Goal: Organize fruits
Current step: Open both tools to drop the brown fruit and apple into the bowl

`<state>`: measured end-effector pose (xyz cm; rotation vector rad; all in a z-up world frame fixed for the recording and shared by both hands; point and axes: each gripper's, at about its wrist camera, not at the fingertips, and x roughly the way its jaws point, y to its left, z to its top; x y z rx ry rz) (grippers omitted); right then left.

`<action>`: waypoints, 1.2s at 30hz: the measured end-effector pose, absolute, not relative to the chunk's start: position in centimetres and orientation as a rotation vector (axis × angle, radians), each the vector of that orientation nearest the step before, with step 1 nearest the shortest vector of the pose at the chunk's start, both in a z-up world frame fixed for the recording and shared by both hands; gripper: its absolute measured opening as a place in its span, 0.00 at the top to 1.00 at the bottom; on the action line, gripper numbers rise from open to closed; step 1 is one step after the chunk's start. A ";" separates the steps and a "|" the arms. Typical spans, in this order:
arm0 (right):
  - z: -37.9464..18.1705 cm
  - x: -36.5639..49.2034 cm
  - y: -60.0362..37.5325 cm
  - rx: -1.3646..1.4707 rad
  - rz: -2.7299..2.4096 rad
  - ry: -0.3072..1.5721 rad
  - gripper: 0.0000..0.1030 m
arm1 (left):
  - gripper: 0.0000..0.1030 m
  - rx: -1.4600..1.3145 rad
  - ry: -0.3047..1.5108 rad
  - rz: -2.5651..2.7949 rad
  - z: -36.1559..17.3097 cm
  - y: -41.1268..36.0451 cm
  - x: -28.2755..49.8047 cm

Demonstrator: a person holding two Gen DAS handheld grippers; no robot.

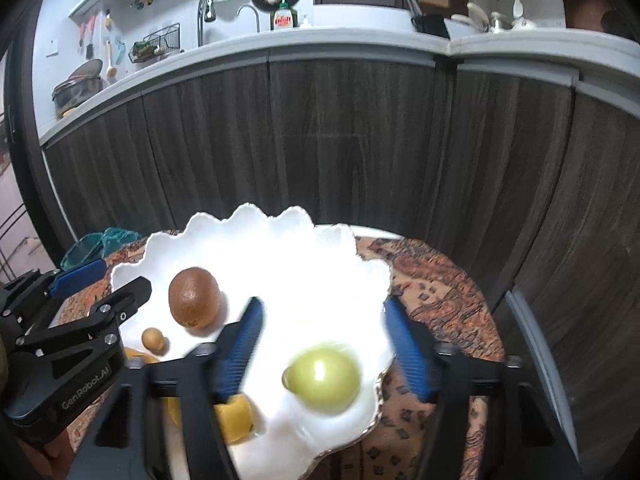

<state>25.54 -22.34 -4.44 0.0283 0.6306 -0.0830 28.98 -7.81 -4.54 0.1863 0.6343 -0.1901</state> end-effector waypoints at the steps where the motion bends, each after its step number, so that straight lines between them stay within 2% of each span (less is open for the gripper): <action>1: -4.2 25.3 -22.4 0.019 -0.102 0.610 0.17 | 0.34 0.186 0.629 -0.184 -4.5 -7.8 28.9; 3: -3.7 24.8 -22.4 0.008 -0.126 0.576 0.11 | 0.32 0.190 0.615 -0.176 -4.2 -7.7 28.6; 5: -3.4 24.6 -22.5 0.010 -0.131 0.566 0.10 | 0.21 0.193 0.602 -0.168 -4.0 -7.7 28.3; 7: -3.3 24.5 -22.8 0.019 -0.131 0.565 0.10 | 0.15 0.191 0.580 -0.159 -3.6 -7.7 28.0; 13: -3.1 24.2 -23.5 0.022 -0.155 0.561 0.10 | 0.11 0.195 0.560 -0.154 -3.0 -7.7 27.4; 36: 0.1 20.9 -24.2 0.055 -0.142 0.521 0.10 | 0.08 0.195 0.552 -0.129 -0.8 -8.2 23.8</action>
